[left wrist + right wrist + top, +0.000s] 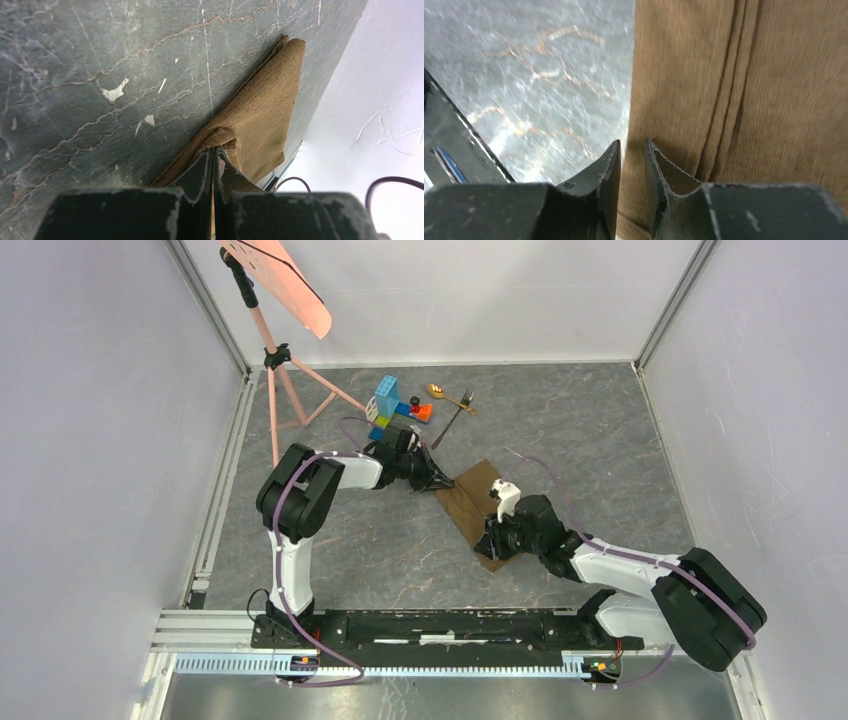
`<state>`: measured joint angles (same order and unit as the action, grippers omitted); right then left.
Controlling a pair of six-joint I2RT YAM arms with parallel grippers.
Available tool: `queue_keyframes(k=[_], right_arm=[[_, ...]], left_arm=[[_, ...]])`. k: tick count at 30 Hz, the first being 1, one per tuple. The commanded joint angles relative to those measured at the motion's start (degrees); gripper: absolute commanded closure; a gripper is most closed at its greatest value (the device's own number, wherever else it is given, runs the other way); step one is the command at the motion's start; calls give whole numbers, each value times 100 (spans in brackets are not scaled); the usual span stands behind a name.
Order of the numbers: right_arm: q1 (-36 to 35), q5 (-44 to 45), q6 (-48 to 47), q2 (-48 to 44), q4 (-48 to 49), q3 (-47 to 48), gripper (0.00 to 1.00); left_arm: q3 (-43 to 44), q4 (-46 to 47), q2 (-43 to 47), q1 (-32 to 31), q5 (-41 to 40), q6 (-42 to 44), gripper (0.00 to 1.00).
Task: Fold the napkin into a case and place the utensils inside
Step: Smooth out the 2/3-rectangle-folded napkin at the center of the board.
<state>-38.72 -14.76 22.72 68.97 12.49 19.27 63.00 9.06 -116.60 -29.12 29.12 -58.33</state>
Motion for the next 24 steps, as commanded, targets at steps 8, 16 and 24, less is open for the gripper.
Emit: queue_keyframes(k=[8,16,24], right_arm=[[64,199,215,-1250,-609,-1160,65],[76,396,-6,-1671,-1646,-308,54],[310,292,-65,-886,-864,-8,64]], left_arm=[[356,-526,-318,16,-118,342,98],[616,-875,-215,-25,-35,637,98],[1022,-1490,58,-146,150,806,96]])
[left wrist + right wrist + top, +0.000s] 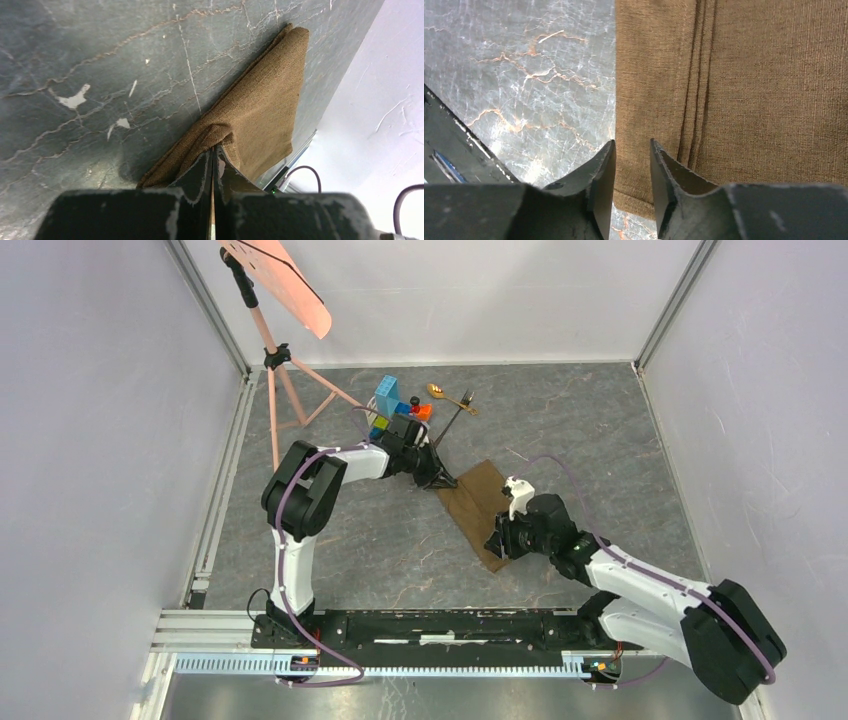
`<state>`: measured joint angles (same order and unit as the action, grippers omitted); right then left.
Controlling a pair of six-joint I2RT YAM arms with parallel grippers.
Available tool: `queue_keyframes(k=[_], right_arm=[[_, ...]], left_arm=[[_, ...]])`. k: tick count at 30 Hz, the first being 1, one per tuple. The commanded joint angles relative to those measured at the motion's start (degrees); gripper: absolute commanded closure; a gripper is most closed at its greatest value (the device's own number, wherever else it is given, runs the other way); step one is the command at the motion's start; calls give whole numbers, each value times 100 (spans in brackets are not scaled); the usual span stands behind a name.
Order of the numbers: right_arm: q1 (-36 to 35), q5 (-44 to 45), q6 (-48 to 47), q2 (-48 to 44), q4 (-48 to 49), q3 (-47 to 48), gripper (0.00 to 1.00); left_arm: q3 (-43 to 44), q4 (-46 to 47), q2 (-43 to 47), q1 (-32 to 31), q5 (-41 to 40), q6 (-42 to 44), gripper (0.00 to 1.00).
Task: Fold the napkin into a case and place the utensils inside
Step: Smooth out the 2/3-rectangle-folded napkin at the center of the board.
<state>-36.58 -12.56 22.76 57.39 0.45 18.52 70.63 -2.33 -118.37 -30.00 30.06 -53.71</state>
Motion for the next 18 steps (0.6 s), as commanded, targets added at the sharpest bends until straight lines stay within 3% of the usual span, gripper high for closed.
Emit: queue_keyframes(k=[1,8,13,18], right_arm=[[107,173,-98,317,401,-15,64],[142,552,-177,580,567,-353,70],[134,363,-197,360,306,-153,71],[129,350,-222,-177,-182,10,69]], left_arm=[[258,-364,302,-67,90,335,95],[197,-271,411,-85,252,139,90],[143,451,39,-79,490,-413,89],[474,-34,-239,-63,45,-226,90]])
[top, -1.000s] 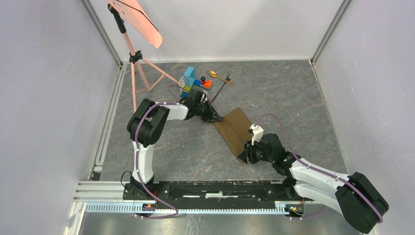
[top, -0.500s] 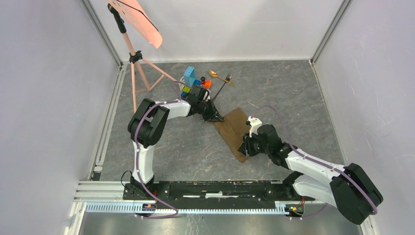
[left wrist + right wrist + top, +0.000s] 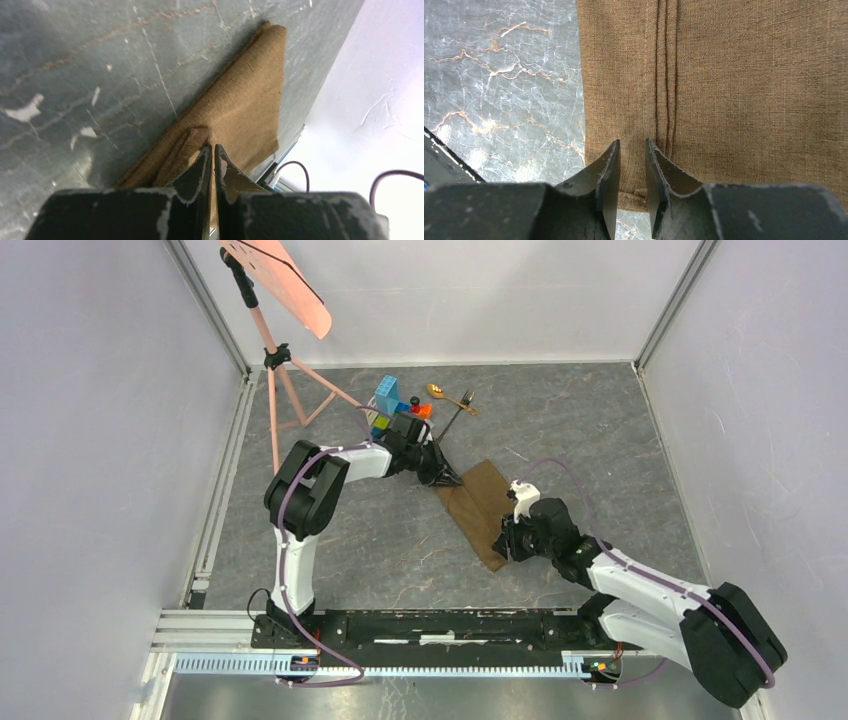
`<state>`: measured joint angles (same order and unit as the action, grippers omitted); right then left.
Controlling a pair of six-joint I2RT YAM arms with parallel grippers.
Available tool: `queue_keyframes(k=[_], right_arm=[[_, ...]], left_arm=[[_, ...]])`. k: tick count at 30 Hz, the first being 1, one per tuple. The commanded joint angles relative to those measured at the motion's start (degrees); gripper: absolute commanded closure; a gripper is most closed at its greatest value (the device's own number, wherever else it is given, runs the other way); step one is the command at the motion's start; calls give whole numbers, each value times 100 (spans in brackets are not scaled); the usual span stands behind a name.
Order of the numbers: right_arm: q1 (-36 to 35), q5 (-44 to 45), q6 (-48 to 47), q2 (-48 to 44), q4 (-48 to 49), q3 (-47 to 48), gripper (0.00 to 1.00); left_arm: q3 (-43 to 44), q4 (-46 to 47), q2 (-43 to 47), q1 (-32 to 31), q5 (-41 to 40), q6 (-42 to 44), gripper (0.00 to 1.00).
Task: Fold the napkin into a case and place the utensils inside
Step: Smooth out the 2/3-rectangle-folded napkin at the center of the board.
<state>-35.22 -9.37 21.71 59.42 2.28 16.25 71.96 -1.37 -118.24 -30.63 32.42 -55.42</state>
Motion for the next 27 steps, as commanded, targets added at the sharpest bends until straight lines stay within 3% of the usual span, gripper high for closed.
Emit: queue_keyframes(k=[1,7,12,16,20,23,27], right_arm=[[-11,75,-120,-440,-361,163,69],[-2,229,62,-282,119,-485,69],[-8,1105,-234,-312,-656,-142,69],[0,1003,-334,-418,-919,266,68],[119,709,-263,-527,-1072,763,56],[521,678,-452,-466,-1128,1083,45],[1249,427,-951,158,-1258,1538,42]], left_arm=[[422,-249,-306,4,-255,11,90],[750,-824,-492,-2,-471,299,90],[991,-1339,-255,-13,-566,725,87],[1027,-1532,207,-16,-176,1028,70],[698,-1584,862,-30,126,1098,50],[336,-1738,1367,-40,111,1205,44],[-208,-1790,1899,-102,55,1218,40]])
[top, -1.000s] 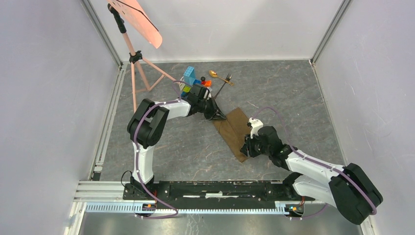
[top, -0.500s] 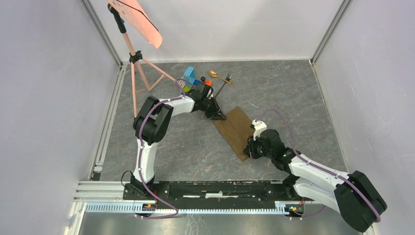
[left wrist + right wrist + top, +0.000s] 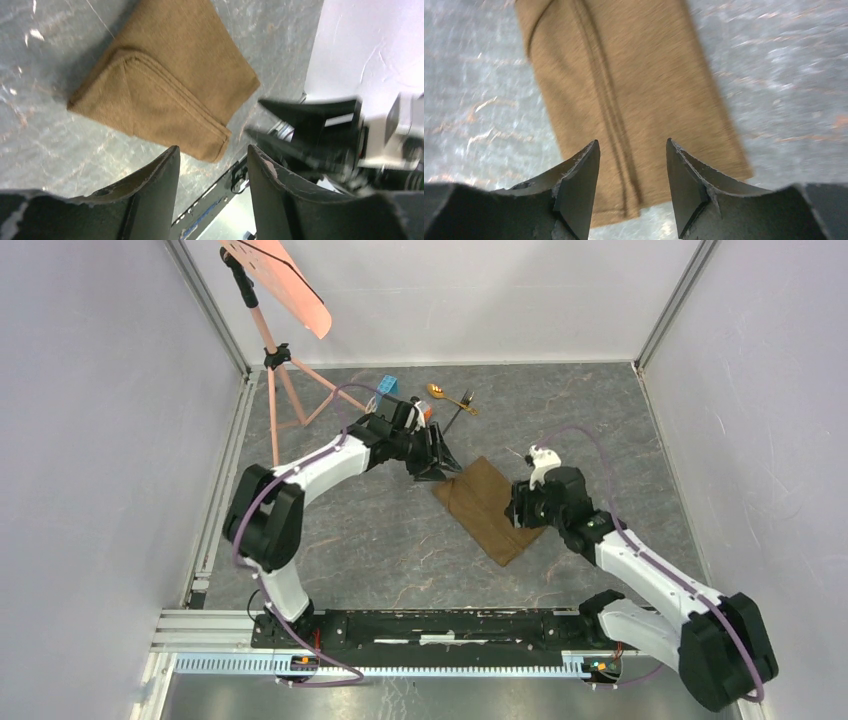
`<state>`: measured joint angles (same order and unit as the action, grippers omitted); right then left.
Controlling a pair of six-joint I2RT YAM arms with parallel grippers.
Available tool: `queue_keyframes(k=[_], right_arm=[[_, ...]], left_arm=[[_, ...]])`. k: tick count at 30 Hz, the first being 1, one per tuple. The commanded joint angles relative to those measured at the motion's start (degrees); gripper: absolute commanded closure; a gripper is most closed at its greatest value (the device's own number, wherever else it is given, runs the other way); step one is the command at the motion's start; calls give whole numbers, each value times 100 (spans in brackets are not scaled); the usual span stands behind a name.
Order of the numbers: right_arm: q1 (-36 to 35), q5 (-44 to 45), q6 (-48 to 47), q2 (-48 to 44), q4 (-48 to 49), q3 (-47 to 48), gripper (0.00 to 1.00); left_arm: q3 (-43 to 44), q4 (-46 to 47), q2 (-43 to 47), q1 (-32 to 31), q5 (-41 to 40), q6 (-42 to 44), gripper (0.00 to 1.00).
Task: Fold the napkin into a case and place the utensils inside
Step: Smooth out the 2/3-rectangle-folded napkin at the center of the board.
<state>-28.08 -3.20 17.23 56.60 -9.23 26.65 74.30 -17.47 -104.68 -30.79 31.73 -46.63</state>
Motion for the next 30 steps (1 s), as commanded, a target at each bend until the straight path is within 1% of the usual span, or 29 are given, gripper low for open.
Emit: queue_keyframes(k=[1,3,5,8,11,13,16,19,21,23,24,27,29,30], right_arm=[[715,-314,-574,592,-77,564,43],[861,-443,-729,900,-141,731,47],[874,-526,-809,1049,-112,763,54],[870,-671,-781,1082,84,529,65],[867,-654,-705,1062,235,232,71],[862,-574,-658,1031,321,15,71],[838,-525,-435,968,442,-312,72],[677,-410,72,775,646,-791,73],[388,-338,464,653,787,-1064,73],[11,-318,1035,490,886,-1332,73],[-266,-343,1276,370,1182,-1490,73],[-994,-458,2029,196,1659,-1689,72],[-1109,-687,2180,166,1859,-1660,71],[-1112,-499,2067,113,1553,-1472,69]], left_arm=[[-534,-185,626,-137,94,333,40],[-708,-124,662,-267,64,274,40],[-802,78,548,-478,70,144,41],[-716,395,160,-806,52,-63,48],[-449,413,-282,-1017,-93,-134,52],[-361,418,-479,-1062,-284,-168,55],[-291,411,-736,-1045,-499,-191,56],[-83,110,-1121,-971,-595,-146,57],[-95,26,-1201,-869,-707,-106,57],[-114,-78,-1129,-732,-854,64,56],[-82,-204,-1074,-682,-981,202,56],[84,-641,-837,-598,-1197,737,54],[136,-928,-619,-608,-1298,1016,53],[65,-975,-446,-620,-1280,1100,51]])
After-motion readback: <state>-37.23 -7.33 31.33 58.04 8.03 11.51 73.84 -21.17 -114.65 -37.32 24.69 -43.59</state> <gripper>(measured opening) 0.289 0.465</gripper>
